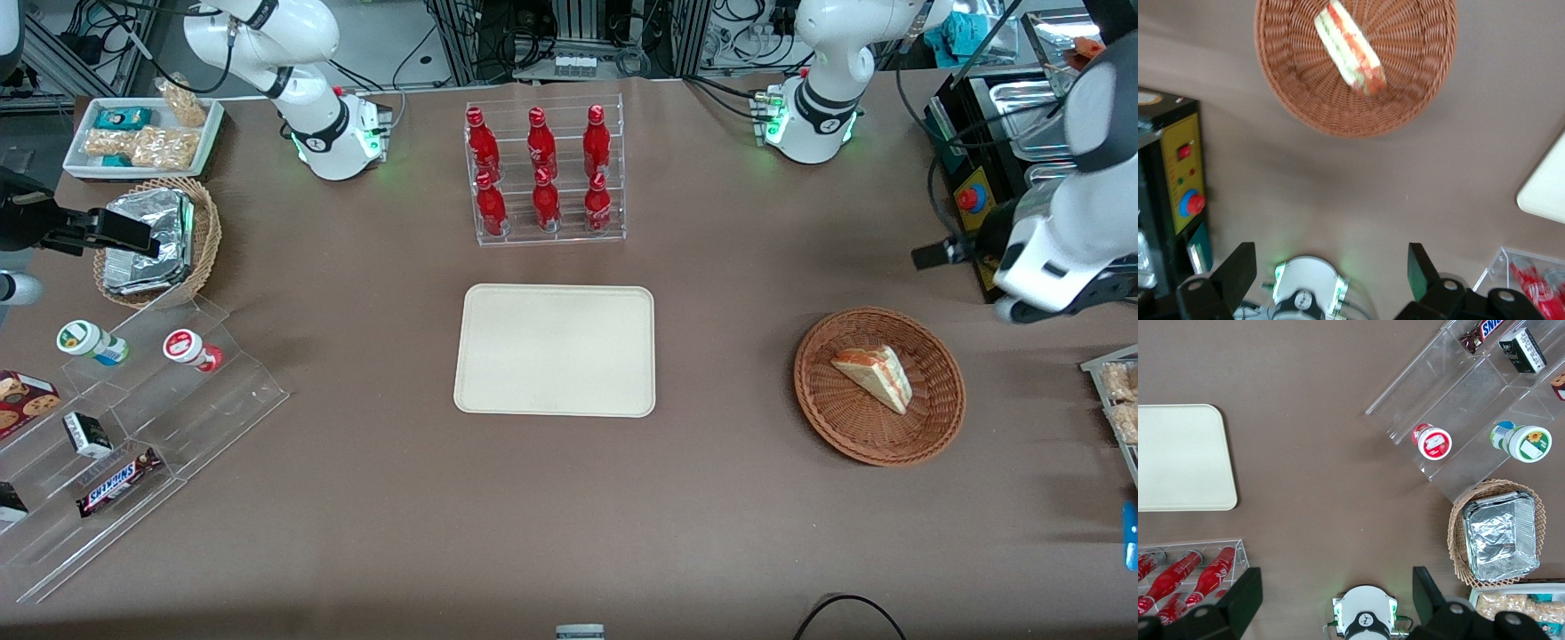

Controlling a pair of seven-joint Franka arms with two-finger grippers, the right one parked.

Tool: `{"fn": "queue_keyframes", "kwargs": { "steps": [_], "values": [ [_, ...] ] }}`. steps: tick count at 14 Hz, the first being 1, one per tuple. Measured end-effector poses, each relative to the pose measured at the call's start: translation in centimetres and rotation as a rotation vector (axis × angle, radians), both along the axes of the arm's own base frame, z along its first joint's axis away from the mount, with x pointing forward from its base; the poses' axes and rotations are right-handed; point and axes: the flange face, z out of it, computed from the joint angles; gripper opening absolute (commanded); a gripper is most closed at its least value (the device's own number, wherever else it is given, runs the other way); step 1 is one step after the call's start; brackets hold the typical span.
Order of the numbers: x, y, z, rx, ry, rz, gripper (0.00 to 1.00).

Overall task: Place sandwich from basket to tray
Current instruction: 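Move the left gripper over the wrapped sandwich in the wicker basket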

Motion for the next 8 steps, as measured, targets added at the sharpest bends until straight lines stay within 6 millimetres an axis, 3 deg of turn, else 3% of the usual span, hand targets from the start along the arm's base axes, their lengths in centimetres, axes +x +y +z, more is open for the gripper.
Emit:
{"fn": "queue_keyframes", "kwargs": {
  "steps": [5, 8],
  "values": [
    [-0.8, 1.8, -9.7, 0.003, -0.119, 0.037, 1.00],
    [-1.8, 2.1, -14.0, 0.001, -0.202, 0.042, 1.00]
  ]
}}
